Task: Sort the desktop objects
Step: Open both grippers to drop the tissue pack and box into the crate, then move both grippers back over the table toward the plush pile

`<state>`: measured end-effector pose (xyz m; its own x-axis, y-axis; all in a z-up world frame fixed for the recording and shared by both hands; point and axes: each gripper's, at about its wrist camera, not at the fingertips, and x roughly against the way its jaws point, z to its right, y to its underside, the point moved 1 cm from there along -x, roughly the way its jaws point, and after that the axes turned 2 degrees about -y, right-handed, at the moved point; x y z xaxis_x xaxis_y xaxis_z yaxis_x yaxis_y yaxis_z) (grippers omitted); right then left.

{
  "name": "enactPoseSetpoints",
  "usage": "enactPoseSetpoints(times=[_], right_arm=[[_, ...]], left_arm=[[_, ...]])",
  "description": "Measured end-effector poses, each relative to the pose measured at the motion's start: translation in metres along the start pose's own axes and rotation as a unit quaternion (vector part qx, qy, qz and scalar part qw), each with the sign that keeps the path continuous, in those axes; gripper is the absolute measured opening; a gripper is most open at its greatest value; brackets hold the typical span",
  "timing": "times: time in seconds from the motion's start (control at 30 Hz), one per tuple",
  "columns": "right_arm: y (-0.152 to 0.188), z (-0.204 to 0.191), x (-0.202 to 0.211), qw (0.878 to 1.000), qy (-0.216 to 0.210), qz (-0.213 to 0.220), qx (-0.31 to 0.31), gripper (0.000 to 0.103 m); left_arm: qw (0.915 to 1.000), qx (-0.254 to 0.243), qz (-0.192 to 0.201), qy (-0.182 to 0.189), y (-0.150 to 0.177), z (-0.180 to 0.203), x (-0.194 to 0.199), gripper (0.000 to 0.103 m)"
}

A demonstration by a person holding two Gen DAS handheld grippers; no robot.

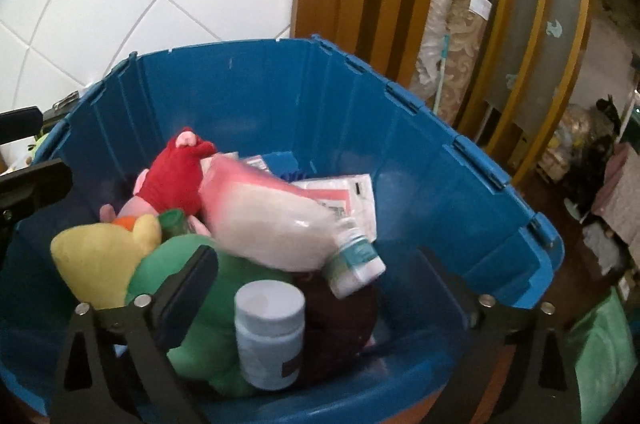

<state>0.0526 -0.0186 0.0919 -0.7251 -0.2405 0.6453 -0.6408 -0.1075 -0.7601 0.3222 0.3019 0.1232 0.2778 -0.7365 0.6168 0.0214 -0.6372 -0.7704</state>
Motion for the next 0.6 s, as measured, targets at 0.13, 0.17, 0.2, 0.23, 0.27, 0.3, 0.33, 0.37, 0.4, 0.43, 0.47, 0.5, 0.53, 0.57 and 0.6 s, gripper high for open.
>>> enactPoseSetpoints(times=[0.13, 0.17, 0.2, 0.23, 0.27, 0.3, 0.33, 0.37, 0.4, 0.43, 0.47, 0.5, 0.53, 0.57, 0.6], right_arm=[[-0.001, 0.001, 0.005, 1.0, 0.001, 0.004, -0.004, 0.103], [-0.001, 0.0, 0.008, 1.0, 0.0, 0.007, -0.006, 0.103], [-0.001, -0.002, 0.01, 1.0, -0.001, 0.009, -0.007, 0.103], [-0.002, -0.004, 0.014, 1.0, -0.002, 0.013, -0.008, 0.103], [-0.003, -0.008, 0.019, 1.0, -0.003, 0.02, -0.007, 0.103], [-0.004, -0.012, 0.025, 1.0, -0.004, 0.027, -0.006, 0.103], [-0.006, -0.016, 0.03, 0.999, -0.005, 0.033, -0.004, 0.103], [-0.008, -0.022, 0.037, 0.999, -0.006, 0.041, -0.002, 0.103], [-0.011, -0.029, 0.045, 0.999, -0.01, 0.05, -0.001, 0.103], [-0.013, -0.035, 0.051, 0.998, -0.013, 0.057, 0.0, 0.103], [-0.016, -0.045, 0.061, 0.997, -0.018, 0.071, 0.002, 0.103], [-0.018, -0.053, 0.068, 0.996, -0.022, 0.081, 0.004, 0.103], [-0.021, -0.061, 0.076, 0.996, -0.025, 0.091, 0.005, 0.103], [-0.025, -0.075, 0.086, 0.994, -0.031, 0.103, 0.008, 0.103], [-0.027, -0.085, 0.092, 0.993, -0.035, 0.111, 0.011, 0.103]], left_arm=[[0.9998, 0.015, 0.013, -0.005, 0.005, -0.013, 0.01, 0.072], [0.9996, 0.019, 0.017, -0.009, 0.007, -0.017, 0.013, 0.074], [0.9994, 0.023, 0.022, -0.013, 0.01, -0.022, 0.016, 0.079], [0.9991, 0.027, 0.027, -0.017, 0.012, -0.027, 0.019, 0.08], [0.9987, 0.032, 0.033, -0.021, 0.015, -0.033, 0.023, 0.08], [0.9983, 0.038, 0.036, -0.024, 0.019, -0.04, 0.026, 0.08], [0.9979, 0.045, 0.039, -0.026, 0.023, -0.048, 0.029, 0.08], [0.9973, 0.053, 0.042, -0.029, 0.027, -0.059, 0.033, 0.08], [0.9965, 0.062, 0.045, -0.032, 0.032, -0.07, 0.037, 0.08], [0.9956, 0.071, 0.048, -0.037, 0.038, -0.084, 0.04, 0.08], [0.9949, 0.078, 0.05, -0.04, 0.045, -0.096, 0.044, 0.08], [0.9942, 0.084, 0.051, -0.044, 0.05, -0.108, 0.046, 0.08], [0.9931, 0.092, 0.051, -0.051, 0.059, -0.124, 0.049, 0.08], [0.9925, 0.096, 0.05, -0.057, 0.066, -0.135, 0.051, 0.08], [0.9911, 0.105, 0.048, -0.066, 0.075, -0.152, 0.053, 0.08]])
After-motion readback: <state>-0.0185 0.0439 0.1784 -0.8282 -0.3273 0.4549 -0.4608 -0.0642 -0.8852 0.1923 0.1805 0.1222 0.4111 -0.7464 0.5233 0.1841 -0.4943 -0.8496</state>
